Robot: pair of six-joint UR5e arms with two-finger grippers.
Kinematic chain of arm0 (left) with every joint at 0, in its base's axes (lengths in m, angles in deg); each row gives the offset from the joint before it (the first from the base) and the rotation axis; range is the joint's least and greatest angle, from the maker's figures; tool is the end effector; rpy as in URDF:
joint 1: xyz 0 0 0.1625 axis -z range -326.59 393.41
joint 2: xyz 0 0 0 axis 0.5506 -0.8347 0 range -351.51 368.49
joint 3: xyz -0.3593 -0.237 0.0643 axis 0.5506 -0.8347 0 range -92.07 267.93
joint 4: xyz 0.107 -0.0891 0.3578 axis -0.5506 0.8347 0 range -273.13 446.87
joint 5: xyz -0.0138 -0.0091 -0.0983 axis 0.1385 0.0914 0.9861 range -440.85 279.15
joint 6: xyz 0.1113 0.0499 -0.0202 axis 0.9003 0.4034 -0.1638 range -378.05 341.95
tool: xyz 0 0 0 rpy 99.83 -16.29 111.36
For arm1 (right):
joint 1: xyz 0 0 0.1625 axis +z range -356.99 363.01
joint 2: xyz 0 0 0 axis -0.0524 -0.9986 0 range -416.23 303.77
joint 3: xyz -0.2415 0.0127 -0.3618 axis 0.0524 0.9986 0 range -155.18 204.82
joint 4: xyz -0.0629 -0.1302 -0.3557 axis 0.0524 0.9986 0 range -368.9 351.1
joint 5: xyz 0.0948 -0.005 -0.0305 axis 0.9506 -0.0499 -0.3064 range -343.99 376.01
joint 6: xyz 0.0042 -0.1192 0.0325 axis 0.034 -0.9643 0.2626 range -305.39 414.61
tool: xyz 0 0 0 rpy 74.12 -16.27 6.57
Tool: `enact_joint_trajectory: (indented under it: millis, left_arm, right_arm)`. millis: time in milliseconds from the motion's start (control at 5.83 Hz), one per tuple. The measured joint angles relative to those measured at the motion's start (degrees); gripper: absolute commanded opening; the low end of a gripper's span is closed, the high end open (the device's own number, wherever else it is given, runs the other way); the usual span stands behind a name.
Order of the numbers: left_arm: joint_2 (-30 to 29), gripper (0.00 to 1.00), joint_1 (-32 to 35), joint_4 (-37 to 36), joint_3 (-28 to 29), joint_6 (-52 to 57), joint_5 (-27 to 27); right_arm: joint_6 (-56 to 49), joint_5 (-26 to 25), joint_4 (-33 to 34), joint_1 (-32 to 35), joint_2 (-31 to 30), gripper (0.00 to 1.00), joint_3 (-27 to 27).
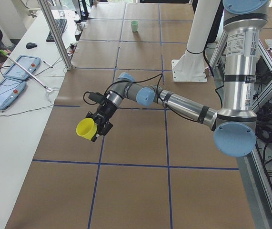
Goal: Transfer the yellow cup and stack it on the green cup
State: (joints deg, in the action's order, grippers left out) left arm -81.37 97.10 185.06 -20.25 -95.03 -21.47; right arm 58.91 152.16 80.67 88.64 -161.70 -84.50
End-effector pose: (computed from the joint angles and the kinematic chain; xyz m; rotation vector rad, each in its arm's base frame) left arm 0.0358 -0.5152 0.5376 0.7178 0.0257 -0.9700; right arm 0.0175 -0.3514 0.6357 0.0096 -0.8082 -0.0312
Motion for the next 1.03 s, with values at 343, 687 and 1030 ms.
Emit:
enact_joint_trajectory:
  millis: [343, 687, 1030]
  left_arm:
    - [-1.0, 0.4, 2.0, 23.1, 2.3, 11.8, 10.6]
    - [-5.6, 0.41, 2.3, 33.4, 2.0, 27.5, 20.7]
    - [-14.0, 0.34, 2.0, 35.4, 1.1, 41.4, 26.2]
  right_arm:
    - [0.0, 0.0, 0.0, -0.1, 0.0, 1.0, 0.8]
    - [0.0, 0.3, 0.0, -0.4, 0.1, 1.0, 1.4]
    - [0.0, 0.6, -0.1, -0.5, 0.1, 1.0, 1.7]
